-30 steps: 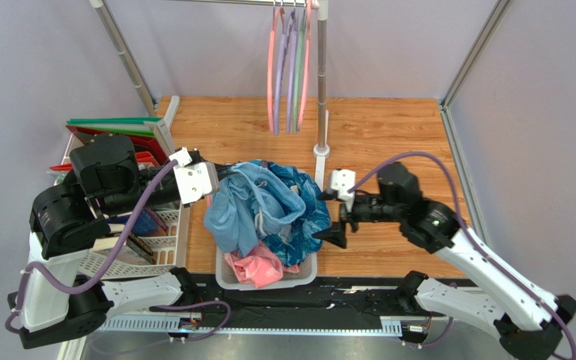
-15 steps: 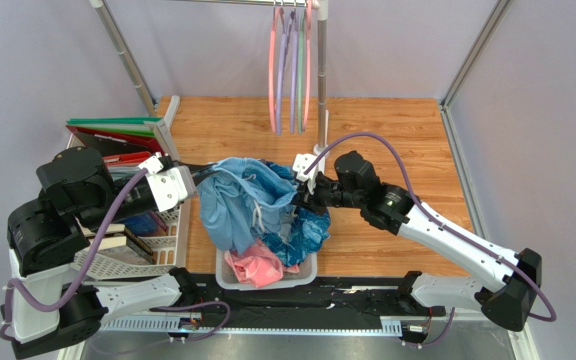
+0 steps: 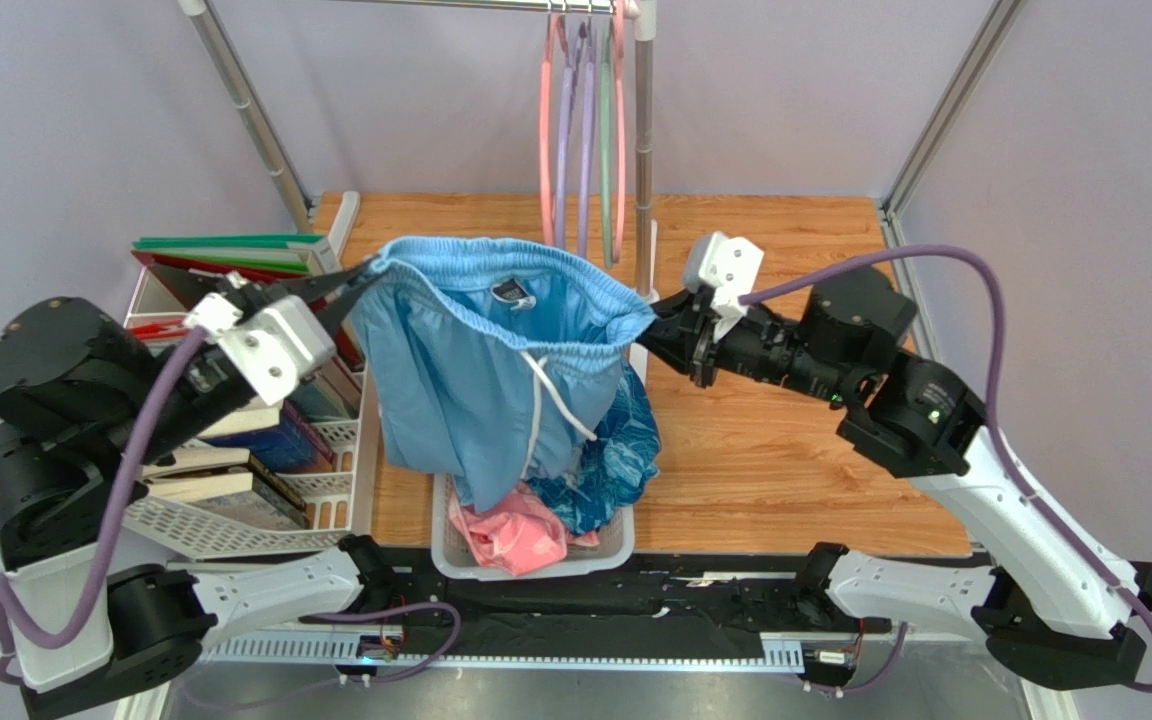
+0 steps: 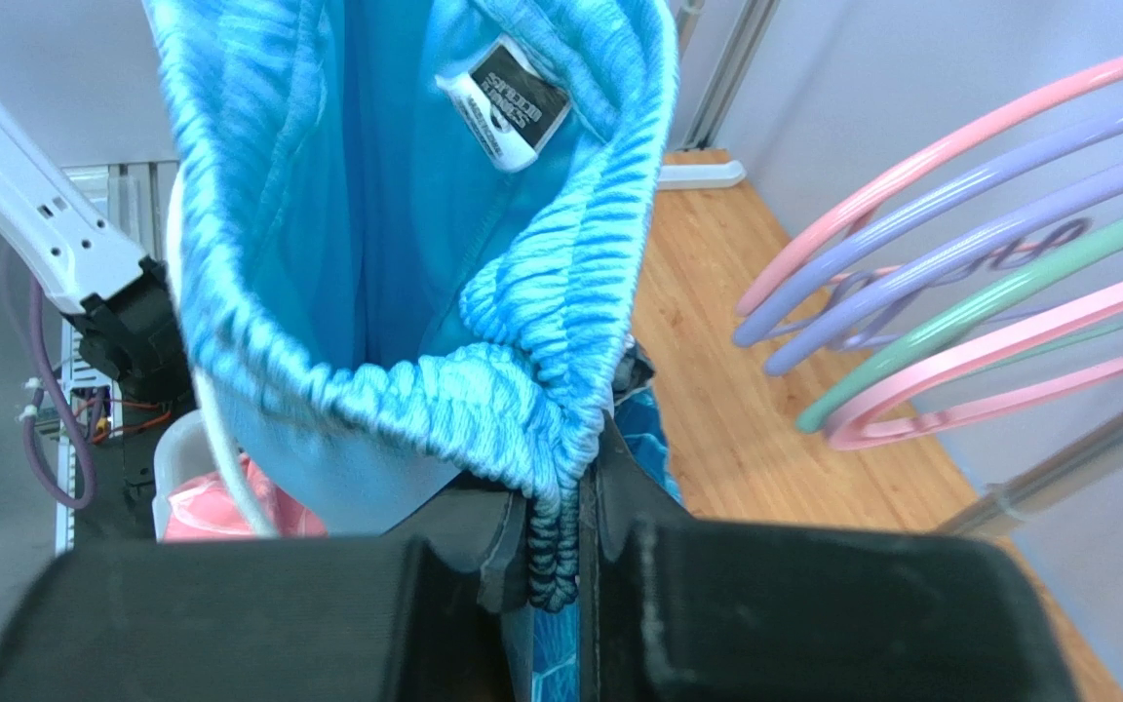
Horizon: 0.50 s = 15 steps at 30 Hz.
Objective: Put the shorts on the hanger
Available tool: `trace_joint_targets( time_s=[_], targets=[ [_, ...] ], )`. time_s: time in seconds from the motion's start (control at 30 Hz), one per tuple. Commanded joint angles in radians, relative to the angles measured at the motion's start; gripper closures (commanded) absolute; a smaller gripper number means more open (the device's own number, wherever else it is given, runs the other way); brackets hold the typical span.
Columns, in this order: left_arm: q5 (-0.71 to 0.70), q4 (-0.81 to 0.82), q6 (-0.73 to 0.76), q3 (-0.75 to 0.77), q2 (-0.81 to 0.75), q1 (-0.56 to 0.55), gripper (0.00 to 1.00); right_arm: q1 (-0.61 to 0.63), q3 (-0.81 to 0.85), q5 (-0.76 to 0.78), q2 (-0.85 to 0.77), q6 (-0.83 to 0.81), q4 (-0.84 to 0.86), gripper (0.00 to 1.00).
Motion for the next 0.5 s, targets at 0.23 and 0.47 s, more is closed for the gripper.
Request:
trace_joint_targets(
  time_s=[0.23, 0.47],
  targets=[
    [-0.007, 0.191, 0.113, 0.3, 0.094, 0.005, 1.0, 0.005, 0.484, 0.106, 0.096, -0.055, -0.075, 1.0],
    [0.018, 0.255, 0.119, 0.374, 0.151, 0.005, 1.0, 0.005, 0.664, 0.165, 0.13, -0.101, -0.077, 1.0]
  ],
)
